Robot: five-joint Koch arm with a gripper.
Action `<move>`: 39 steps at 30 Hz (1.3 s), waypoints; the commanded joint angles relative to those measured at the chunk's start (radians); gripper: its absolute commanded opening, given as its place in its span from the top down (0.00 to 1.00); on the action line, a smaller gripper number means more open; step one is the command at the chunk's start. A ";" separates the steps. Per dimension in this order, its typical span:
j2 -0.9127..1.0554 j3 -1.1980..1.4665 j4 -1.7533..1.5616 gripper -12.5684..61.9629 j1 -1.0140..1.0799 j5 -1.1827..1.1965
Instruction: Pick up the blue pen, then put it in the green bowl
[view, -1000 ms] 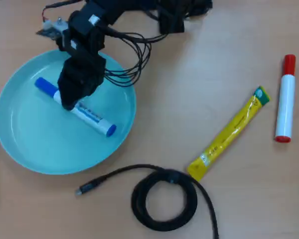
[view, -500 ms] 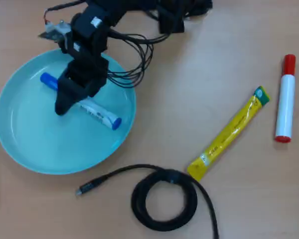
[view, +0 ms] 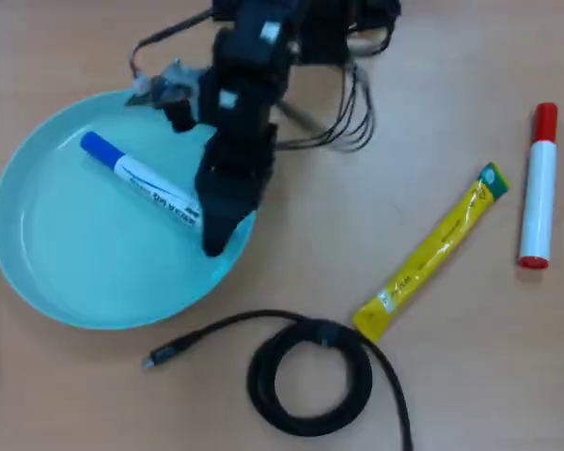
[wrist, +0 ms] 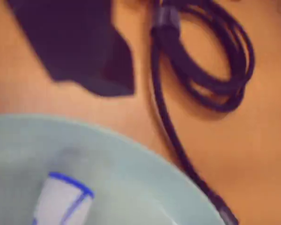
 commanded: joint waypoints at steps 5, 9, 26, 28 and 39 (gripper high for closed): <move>0.330 0.189 -0.048 0.06 -0.084 0.051; 0.457 0.347 -0.051 0.06 -0.120 0.052; 0.853 1.135 -0.434 0.06 -0.236 0.035; 0.854 1.227 -0.509 0.06 -0.232 0.035; 0.854 1.577 -0.876 0.06 -0.227 0.023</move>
